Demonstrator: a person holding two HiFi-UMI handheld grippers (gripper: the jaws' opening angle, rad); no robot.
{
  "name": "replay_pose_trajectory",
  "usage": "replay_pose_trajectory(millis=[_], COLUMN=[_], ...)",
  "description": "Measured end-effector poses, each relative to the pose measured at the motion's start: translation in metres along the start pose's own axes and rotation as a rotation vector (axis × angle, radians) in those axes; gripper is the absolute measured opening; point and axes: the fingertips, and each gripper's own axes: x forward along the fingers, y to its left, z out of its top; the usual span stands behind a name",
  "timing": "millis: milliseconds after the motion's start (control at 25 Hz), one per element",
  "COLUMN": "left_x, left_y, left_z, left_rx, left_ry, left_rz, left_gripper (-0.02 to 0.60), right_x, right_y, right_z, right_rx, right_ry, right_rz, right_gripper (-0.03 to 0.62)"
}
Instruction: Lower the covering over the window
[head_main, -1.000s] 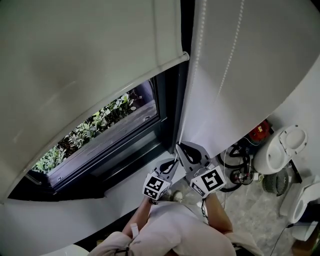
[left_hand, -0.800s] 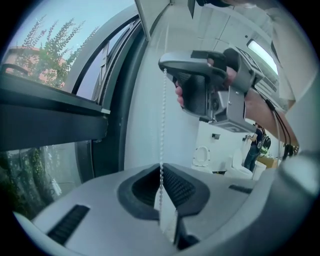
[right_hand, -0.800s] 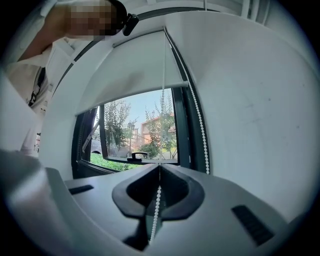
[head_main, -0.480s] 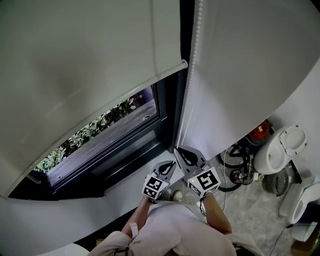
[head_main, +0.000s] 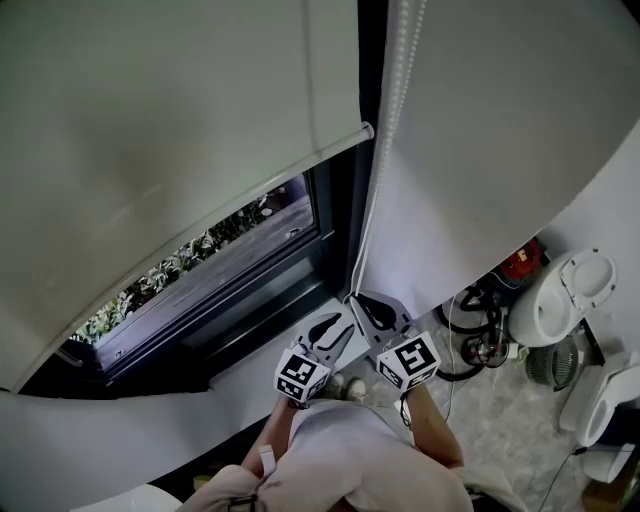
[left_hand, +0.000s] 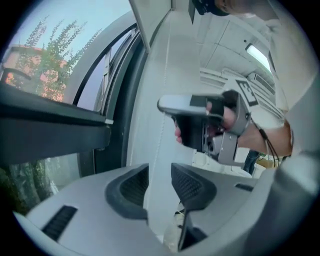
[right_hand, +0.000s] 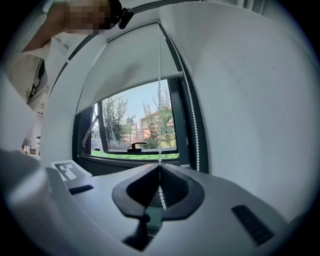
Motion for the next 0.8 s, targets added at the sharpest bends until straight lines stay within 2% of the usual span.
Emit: replay_pose_trajectory(millis=[240,600,800], left_x=[-0.021,-0.040,-0.037], left_y=[-0.004,-0.011,-0.018], left_z=[0.075,0.172,0.216], left_rx=[0.079,0.154,0.197], left_ry=[-0.102,-0.251,-0.287], left_rz=[0.005,-0.007,-0.043], left_gripper=[0.132,0.132,0.130], right_x=[-0.002,-0.003,-0.004], right_y=[0.001,0.004,0.006], right_z=[0.000,0.001,0.000], right_rx=[0.014,0.019,0.018], right_ry=[-0.009,-0.011,-0.004], right_rz=[0.005,0.006,0.003], right_gripper=[-0.004,-0.003,-0.003])
